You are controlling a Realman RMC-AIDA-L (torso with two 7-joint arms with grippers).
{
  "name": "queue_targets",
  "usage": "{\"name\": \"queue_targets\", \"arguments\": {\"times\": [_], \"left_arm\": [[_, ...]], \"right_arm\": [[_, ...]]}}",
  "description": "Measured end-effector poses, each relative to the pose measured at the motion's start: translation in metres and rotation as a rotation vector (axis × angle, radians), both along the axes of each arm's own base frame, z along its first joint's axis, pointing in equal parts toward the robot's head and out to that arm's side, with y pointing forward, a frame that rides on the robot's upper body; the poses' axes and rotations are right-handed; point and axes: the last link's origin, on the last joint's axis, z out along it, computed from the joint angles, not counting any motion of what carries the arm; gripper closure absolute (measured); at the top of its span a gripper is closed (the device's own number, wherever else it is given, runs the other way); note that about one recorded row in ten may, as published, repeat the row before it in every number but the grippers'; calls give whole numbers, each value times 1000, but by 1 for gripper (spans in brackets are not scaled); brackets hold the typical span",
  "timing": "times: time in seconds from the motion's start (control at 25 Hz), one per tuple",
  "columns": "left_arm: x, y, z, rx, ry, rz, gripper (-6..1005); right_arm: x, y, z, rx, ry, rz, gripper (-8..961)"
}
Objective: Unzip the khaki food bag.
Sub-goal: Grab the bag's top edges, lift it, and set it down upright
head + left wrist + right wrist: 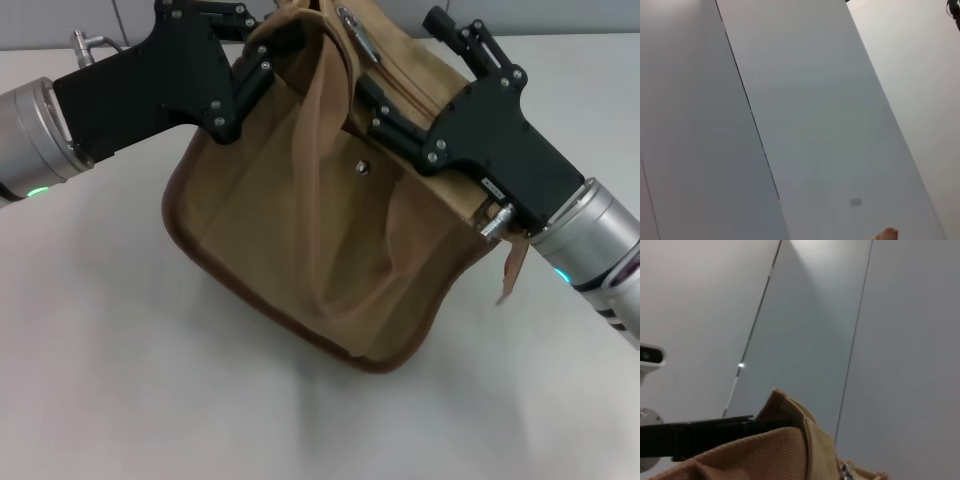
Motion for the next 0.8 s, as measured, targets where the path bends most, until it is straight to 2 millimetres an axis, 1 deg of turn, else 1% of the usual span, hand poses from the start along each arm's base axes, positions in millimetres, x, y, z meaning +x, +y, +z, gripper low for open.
{"name": "queue_targets", "arguments": {"times": [0.52,0.64,0.8], "left_arm": [[0,0,0,0,-2,-4,945],[1,0,1,1,-2,-6,943],[1,0,1,1,-1,-6,941]], "right_arm": [[5,1,8,62,42,-50,113],[5,1,7,62,26,-43,114],[3,-1,4,118,-36,-11,114]]}}
